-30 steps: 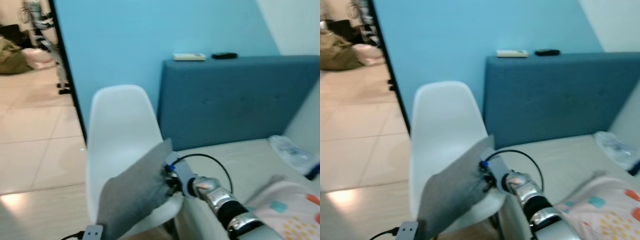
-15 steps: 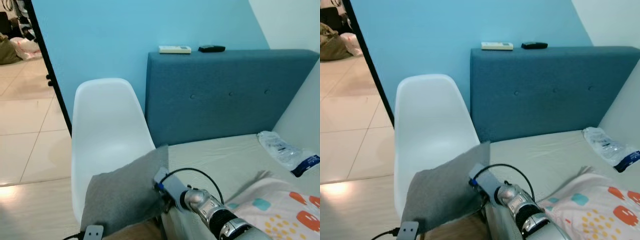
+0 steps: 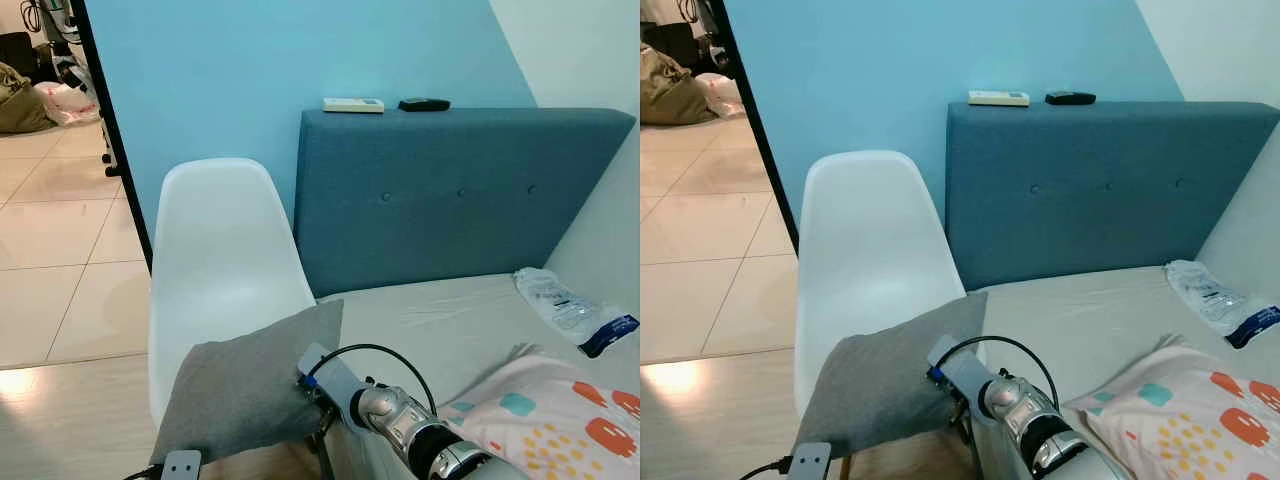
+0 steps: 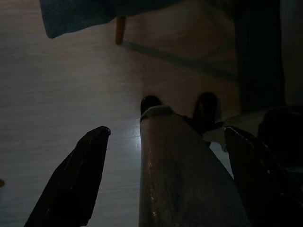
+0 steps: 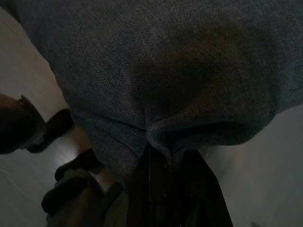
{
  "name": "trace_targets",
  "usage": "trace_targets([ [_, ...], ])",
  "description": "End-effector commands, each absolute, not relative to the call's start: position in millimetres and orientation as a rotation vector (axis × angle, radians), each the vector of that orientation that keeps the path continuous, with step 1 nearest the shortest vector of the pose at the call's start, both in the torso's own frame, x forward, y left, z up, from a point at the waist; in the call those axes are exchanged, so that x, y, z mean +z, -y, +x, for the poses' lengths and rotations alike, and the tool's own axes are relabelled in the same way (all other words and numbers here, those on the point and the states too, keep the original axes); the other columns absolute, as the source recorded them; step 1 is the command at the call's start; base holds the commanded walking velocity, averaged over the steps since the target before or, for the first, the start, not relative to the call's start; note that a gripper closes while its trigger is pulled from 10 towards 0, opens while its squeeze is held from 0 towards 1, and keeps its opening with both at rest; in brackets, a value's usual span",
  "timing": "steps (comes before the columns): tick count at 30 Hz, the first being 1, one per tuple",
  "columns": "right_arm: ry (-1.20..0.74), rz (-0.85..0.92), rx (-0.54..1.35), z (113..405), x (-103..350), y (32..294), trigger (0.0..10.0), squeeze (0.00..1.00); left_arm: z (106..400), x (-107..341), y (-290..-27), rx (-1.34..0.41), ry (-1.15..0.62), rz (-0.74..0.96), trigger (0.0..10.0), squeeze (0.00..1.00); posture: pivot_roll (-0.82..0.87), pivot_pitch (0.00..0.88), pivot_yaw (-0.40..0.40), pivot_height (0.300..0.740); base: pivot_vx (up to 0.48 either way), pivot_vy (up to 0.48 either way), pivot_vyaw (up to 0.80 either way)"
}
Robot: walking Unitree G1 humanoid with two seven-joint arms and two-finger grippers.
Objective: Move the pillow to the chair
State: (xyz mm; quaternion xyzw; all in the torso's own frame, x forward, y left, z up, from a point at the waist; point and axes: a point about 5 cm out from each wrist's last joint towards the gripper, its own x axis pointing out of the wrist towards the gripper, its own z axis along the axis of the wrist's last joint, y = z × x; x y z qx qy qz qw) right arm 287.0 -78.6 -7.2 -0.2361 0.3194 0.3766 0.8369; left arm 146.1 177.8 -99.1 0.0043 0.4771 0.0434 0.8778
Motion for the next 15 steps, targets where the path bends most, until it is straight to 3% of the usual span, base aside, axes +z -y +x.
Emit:
trace_targets([
  [1, -0.655, -0.46, 0.782, 288.2, -5.8, 78.5, 10.0, 0.0, 131.3, -105.6, -174.0, 0.085, -1.068, 0.008, 10.0, 0.0, 0.05, 0.0, -0.11, 0.74, 0.0, 0.48, 0.0],
  [10, -0.618, -0.42, 0.781, 290.7, -1.9, 76.1, 10.0, 0.0, 138.2, -103.1, -175.3, 0.092, -1.048, 0.03, 10.0, 0.0, 0.05, 0.0, -0.103, 0.74, 0.0, 0.46, 0.0],
  [15, -0.612, -0.417, 0.781, 291.4, -1.0, 75.4, 10.0, 0.0, 139.3, -102.7, -176.1, 0.092, -1.043, 0.036, 10.0, 0.0, 0.05, 0.0, -0.102, 0.74, 0.0, 0.0, 0.0],
])
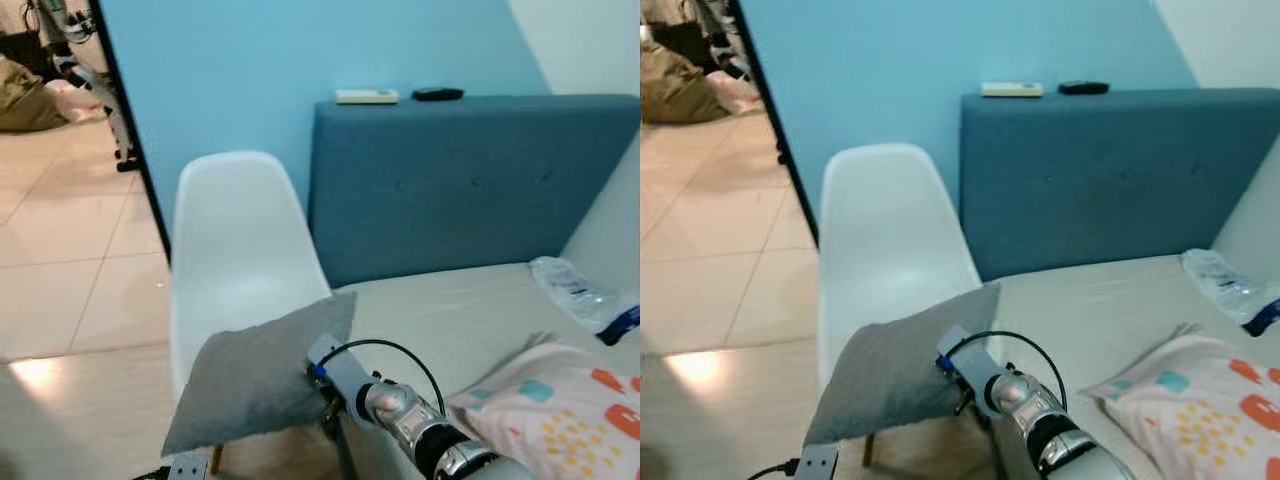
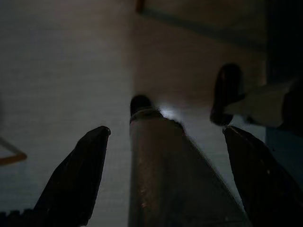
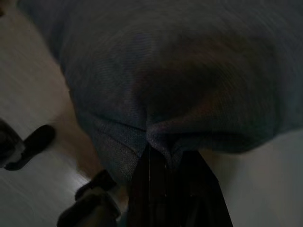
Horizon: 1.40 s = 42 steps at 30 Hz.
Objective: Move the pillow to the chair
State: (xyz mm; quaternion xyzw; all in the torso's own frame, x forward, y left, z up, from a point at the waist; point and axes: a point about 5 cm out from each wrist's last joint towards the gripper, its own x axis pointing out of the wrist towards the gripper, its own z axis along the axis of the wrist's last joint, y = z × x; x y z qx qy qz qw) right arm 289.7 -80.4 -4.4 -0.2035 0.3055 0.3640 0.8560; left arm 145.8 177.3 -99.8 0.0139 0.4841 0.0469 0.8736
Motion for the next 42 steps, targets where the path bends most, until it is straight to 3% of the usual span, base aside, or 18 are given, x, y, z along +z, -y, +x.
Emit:
trace_targets([
  [1, -0.61, -0.416, 0.782, 291, -1, 75, 10.0, 0.0, 139, -103, -176, 0.09, -1.044, 0.041, 10.0, 0.0, 0.05, 0.0, -0.102, 0.74, 0.0, 0.0, 0.0],
  [14, -0.593, -0.409, 0.792, 291, 0, 75, 10.0, 0.0, 137, -103, -176, 0.092, -1.048, 0.065, 10.0, 0.0, 0.05, 0.0, -0.108, 0.74, 0.0, 0.0, 0.0],
  [17, -0.568, -0.341, 0.817, 292, 4, 73, 10.0, 0.0, 138, -103, -176, 0.091, -1.045, 0.069, 10.0, 0.0, 0.05, 0.0, -0.11, 0.74, 0.0, 0.0, 0.0],
  [42, -0.534, -0.306, 0.746, 301, 10, 86, 10.0, 0.0, 145, -101, -176, 0.073, -1.032, 0.085, 10.0, 0.0, 0.04, 0.0, -0.097, 0.74, 0.0, 0.0, 0.78],
])
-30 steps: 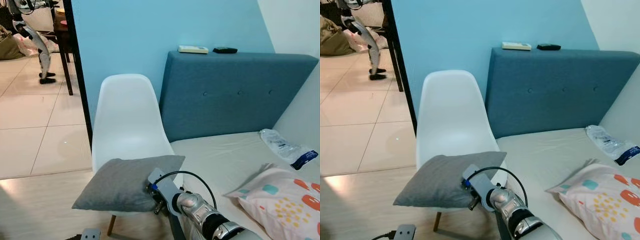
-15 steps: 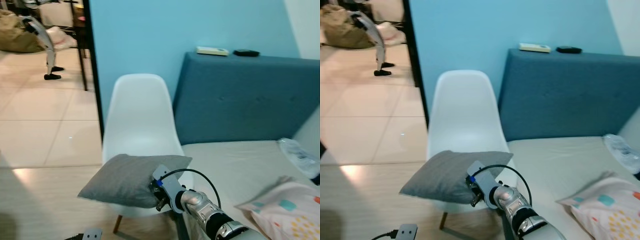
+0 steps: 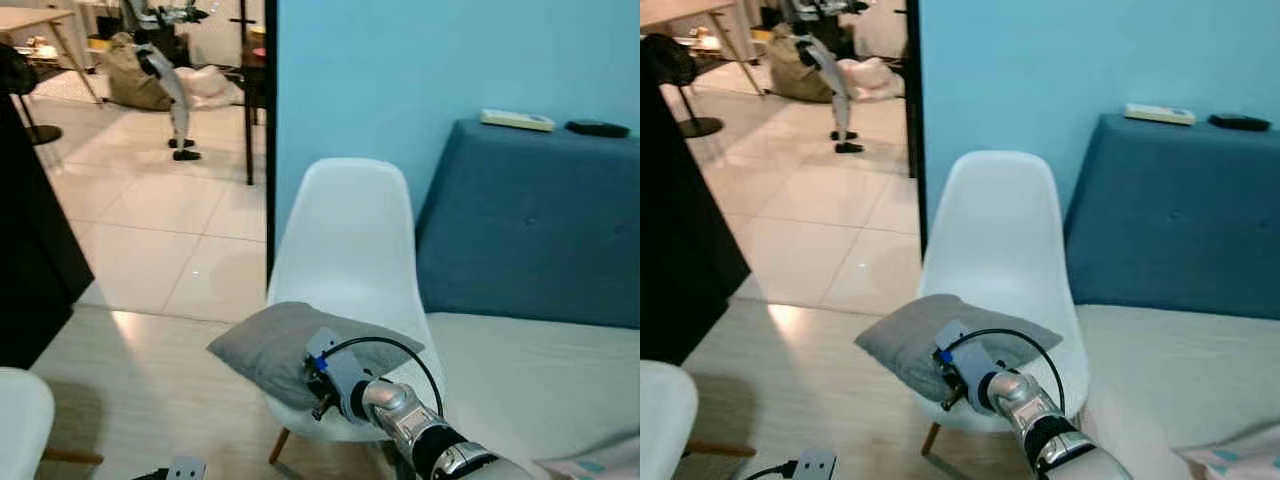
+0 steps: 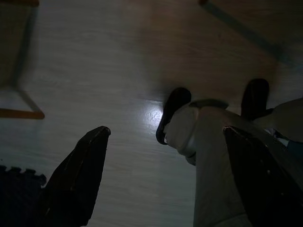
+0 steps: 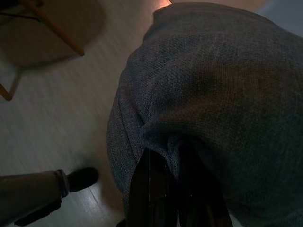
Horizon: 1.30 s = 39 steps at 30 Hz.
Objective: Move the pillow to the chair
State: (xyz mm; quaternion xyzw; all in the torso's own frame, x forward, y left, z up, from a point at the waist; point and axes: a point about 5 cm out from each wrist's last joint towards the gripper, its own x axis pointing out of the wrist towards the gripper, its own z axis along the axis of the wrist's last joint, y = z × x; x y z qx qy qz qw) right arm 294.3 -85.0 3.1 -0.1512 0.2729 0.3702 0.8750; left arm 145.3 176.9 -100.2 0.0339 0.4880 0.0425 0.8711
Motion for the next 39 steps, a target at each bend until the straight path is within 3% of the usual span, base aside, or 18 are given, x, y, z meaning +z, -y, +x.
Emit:
trace_targets([
  [1, -0.534, -0.305, 0.743, 301, 10, 87, 10.0, 0.0, 145, -101, -176, 0.072, -1.031, 0.087, 10.0, 0.0, 0.04, 0.0, -0.096, 0.74, 0.0, 0.0, 0.78],
  [8, -0.533, -0.307, 0.661, 305, 10, 94, 10.0, 0.0, 147, -100, -176, 0.067, -1.028, 0.093, 10.0, 0.0, 0.04, 0.0, -0.092, 0.74, 0.0, 0.0, 0.77],
  [16, -0.518, -0.291, 0.577, 310, 13, 104, 10.0, 0.0, 149, -99, -176, 0.052, -1.02, 0.091, 10.0, 0.0, 0.03, 0.0, -0.086, 0.74, 0.0, 0.0, 0.0],
  [30, -0.51, -0.281, 0.485, 313, 14, 116, 10.0, 0.0, 163, -94, -171, 0.03, -0.98, 0.068, 10.0, 0.0, 0.03, 0.0, -0.08, 0.74, 0.0, 0.0, 0.79],
  [39, -0.53, -0.369, 0.34, 317, 15, 141, 10.0, 0.0, 164, -94, -169, 0.017, -0.977, 0.064, 10.0, 0.0, 0.03, 0.0, -0.075, 0.74, 0.0, 0.0, 0.79],
])
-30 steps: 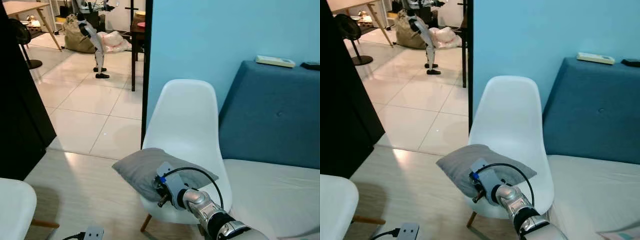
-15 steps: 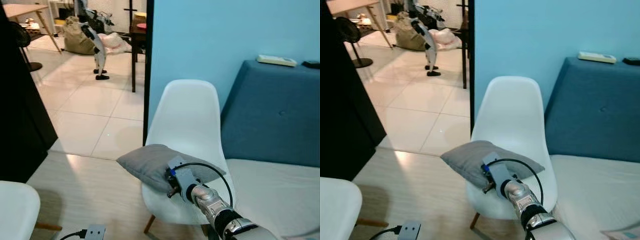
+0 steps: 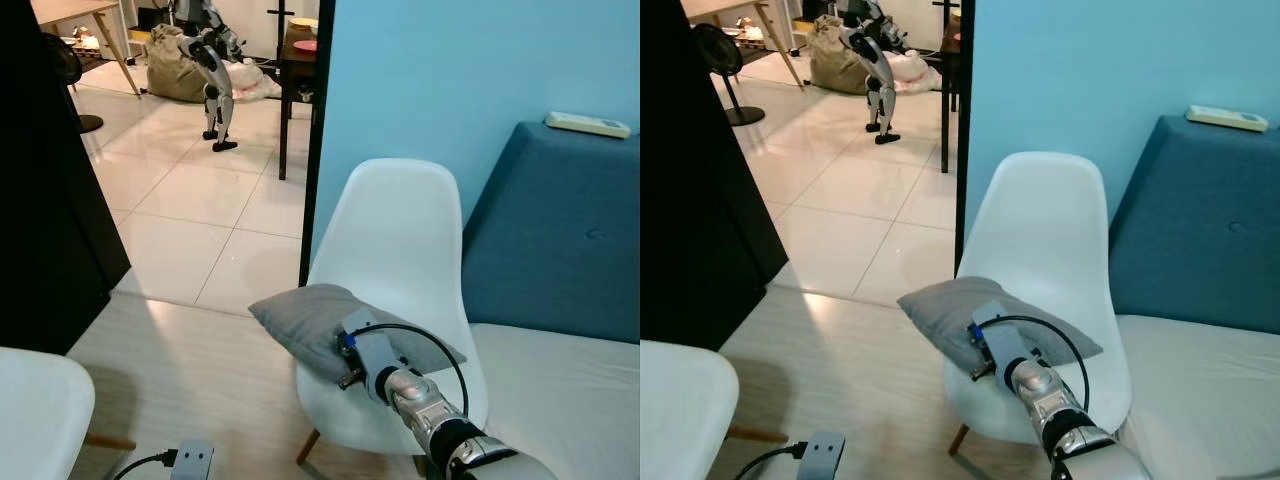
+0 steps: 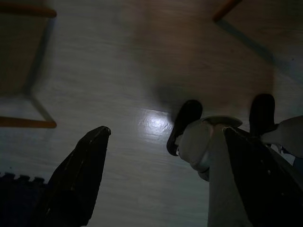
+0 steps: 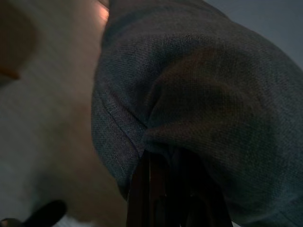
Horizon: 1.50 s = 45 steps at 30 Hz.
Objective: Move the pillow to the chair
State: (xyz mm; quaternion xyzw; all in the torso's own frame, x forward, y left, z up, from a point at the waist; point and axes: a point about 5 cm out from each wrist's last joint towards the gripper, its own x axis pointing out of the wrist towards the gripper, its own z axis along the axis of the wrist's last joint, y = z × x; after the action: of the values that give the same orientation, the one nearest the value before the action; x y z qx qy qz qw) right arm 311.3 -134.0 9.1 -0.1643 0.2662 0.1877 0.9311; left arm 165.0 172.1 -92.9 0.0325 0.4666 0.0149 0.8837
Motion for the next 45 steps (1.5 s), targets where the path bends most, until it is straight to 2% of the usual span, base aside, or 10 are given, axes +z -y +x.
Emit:
trace_targets([
  [1, -0.531, -0.368, 0.325, 318, 15, 143, 10.0, 0.0, 164, -94, -169, 0.015, -0.977, 0.063, 10.0, 0.0, 0.03, 0.0, -0.075, 0.74, 0.0, 0.0, 0.78],
  [8, -0.54, -0.367, 0.294, 317, 14, 148, 10.0, 0.0, 163, -94, -168, 0.006, -0.979, 0.063, 10.0, 0.0, 0.03, 0.0, -0.077, 0.74, 0.0, 0.0, 0.78],
  [15, -0.554, -0.355, 0.277, 314, 10, 151, 10.0, 0.0, 165, -93, -170, 0.022, -0.979, 0.047, 10.0, 0.0, 0.03, 0.0, -0.078, 0.74, 0.0, -0.454, 0.78],
  [21, -0.563, -0.355, 0.256, 313, 9, 152, 10.0, 0.0, 166, -93, -170, 0.027, -0.975, 0.057, 10.0, 0.0, 0.03, 0.0, -0.076, 0.74, 0.0, 0.0, 0.74],
  [32, -0.555, -0.348, 0.219, 315, 11, 155, 10.0, 0.0, 167, -92, -168, 0.025, -0.97, 0.024, 10.0, 0.0, 0.03, 0.0, -0.073, 0.74, 0.0, 0.0, 0.0],
  [45, -0.647, -0.373, 0.088, 307, 2, 175, 10.0, 0.0, 167, -92, -167, 0.0, -0.965, 0.036, 10.0, 0.0, 0.03, 0.0, -0.062, 0.74, 0.0, 0.0, 0.0],
])
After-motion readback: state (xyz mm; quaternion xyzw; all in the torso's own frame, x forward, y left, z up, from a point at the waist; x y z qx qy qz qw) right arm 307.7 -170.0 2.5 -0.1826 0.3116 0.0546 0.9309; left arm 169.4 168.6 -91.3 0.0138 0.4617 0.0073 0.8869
